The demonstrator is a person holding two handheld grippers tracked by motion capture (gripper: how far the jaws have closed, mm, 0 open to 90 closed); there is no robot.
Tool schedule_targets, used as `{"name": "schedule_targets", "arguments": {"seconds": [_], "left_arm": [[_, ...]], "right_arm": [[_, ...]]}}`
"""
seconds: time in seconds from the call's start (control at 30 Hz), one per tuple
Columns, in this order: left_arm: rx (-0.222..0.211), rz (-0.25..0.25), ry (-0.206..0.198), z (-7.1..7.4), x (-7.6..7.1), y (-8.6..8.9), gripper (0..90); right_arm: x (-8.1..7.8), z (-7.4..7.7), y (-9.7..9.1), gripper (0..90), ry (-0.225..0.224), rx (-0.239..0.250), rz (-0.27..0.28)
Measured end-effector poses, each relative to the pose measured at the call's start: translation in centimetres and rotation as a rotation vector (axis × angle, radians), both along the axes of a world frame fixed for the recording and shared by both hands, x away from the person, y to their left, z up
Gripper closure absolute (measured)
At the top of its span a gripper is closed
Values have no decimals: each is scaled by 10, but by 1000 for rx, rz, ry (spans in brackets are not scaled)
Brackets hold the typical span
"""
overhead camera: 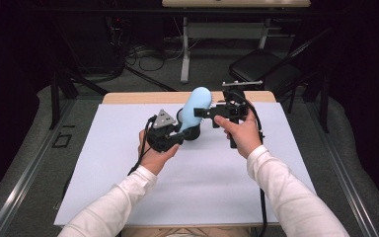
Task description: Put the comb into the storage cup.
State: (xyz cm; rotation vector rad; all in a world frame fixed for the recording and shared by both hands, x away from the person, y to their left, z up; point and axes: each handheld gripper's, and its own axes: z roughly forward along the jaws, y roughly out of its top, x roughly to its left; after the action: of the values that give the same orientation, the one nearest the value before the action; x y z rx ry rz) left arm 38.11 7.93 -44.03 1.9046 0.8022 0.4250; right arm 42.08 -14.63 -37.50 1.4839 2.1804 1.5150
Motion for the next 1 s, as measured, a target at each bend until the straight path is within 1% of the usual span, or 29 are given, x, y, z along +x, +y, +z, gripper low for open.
{"name": "schedule_targets", "arguments": {"seconds": [0.23, 0.47, 0.73, 0.83, 1.0], "left_arm": [[2, -10, -6, 0, -2, -2, 700], [2, -21, -13, -1, -4, -6, 700], [1, -36, -19, -2, -7, -10, 700], [8, -43, -24, -2, -8, -11, 700], [15, -46, -34, -3, -10, -13, 700]], "right_arm": [[1, 1, -2, 34, 10, 31, 6], [1, 2, -6, 52, 9, 48, 3], [3, 1, -9, 110, 18, 67, 10], [3, 0, -10, 142, 20, 77, 12], [4, 0, -10, 150, 26, 92, 20]]}}
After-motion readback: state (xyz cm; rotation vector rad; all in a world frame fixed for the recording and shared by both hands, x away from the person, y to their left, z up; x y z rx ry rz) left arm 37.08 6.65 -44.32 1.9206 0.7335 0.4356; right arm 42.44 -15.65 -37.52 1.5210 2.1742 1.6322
